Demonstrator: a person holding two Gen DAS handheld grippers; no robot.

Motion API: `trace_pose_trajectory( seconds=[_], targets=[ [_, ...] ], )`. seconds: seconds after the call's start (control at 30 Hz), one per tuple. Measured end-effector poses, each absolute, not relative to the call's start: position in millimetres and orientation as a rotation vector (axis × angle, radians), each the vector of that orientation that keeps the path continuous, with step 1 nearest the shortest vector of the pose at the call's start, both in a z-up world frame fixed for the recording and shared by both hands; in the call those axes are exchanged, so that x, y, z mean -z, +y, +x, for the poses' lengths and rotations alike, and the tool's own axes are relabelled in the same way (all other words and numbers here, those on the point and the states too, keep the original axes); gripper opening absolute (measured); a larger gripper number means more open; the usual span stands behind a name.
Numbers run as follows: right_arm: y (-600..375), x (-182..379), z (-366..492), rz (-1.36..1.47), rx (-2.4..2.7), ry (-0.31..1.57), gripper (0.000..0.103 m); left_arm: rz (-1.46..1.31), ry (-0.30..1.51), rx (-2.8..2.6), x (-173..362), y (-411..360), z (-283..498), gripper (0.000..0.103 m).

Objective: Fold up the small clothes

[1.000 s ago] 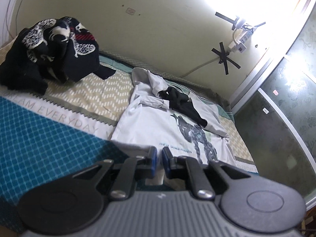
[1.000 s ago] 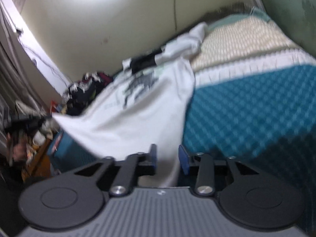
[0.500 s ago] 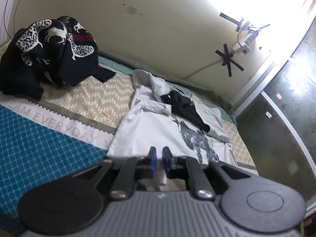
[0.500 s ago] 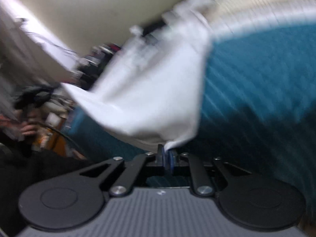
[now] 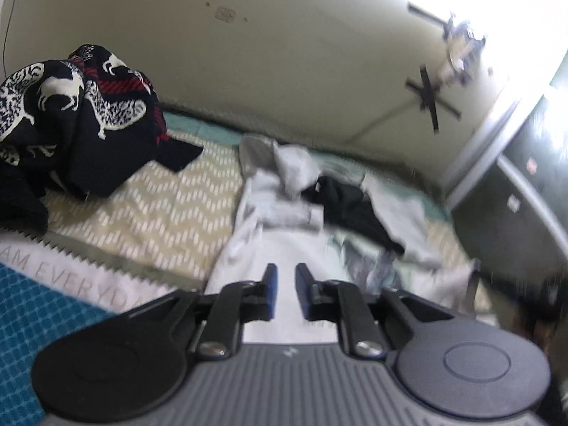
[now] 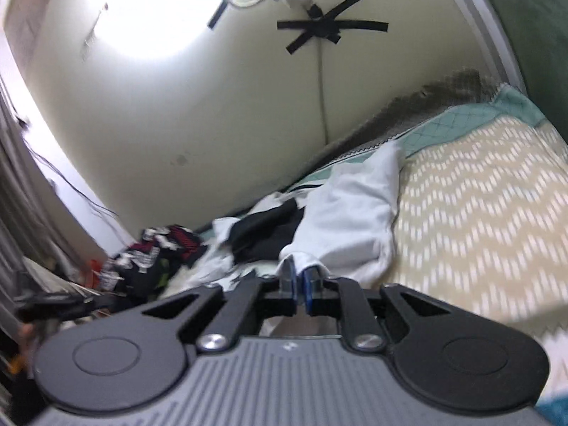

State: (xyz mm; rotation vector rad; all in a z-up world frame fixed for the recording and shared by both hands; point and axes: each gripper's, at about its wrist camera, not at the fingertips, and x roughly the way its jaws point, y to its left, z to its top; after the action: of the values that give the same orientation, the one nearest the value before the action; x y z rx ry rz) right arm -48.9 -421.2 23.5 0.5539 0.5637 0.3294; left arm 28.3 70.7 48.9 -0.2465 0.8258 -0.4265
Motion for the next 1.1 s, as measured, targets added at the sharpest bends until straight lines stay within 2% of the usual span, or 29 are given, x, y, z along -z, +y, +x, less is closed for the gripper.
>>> trace_pose_trajectory(
  seconds=[0.03, 0.07, 0.2, 0.47, 0.53, 0.57, 0.6, 0.63, 0.77, 0.9, 1.1],
  targets=[
    [-416, -23, -41, 0.529, -0.322, 0.567, 0.007, -0.235, 0.841, 0.415, -44, 72, 23, 0.027],
    [-416, -22, -35, 0.516, -0.316, 0.574, 0.007, -0.23, 0.858, 0.397, -38, 75, 16, 0.037],
    [-415, -7, -15, 0.511, -0.283, 0.602, 0.007, -0.296, 0.932, 0.373, -13, 98, -6, 0.052],
    [-415, 31, 5, 0.56, -0.232, 0.666, 0.007, -0.477, 1.076, 0.385, 38, 110, -41, 0.055],
    [-414, 34, 4, 0.568, -0.231, 0.665, 0.007, -0.497, 1.062, 0.403, 40, 106, -48, 0.052],
    [-414, 35, 4, 0.572, -0.231, 0.663, 0.007, -0.516, 1.065, 0.418, 42, 103, -50, 0.037],
    [-414, 36, 4, 0.576, -0.231, 0.66, 0.007, -0.526, 1.075, 0.434, 45, 100, -49, 0.008],
    [-414, 36, 3, 0.58, -0.233, 0.657, 0.007, -0.526, 1.094, 0.442, 48, 96, -46, 0.005],
    [-414, 35, 3, 0.586, -0.235, 0.656, 0.007, -0.616, 1.065, 0.467, 43, 99, -31, 0.004],
    [-417, 31, -1, 0.595, -0.237, 0.634, 0.007, -0.678, 0.935, 0.495, 10, 107, -4, 0.004],
    [-428, 19, 0, 0.65, -0.146, 0.549, 0.006, -0.719, 0.789, 0.453, -29, 105, 85, 0.005]
  ],
)
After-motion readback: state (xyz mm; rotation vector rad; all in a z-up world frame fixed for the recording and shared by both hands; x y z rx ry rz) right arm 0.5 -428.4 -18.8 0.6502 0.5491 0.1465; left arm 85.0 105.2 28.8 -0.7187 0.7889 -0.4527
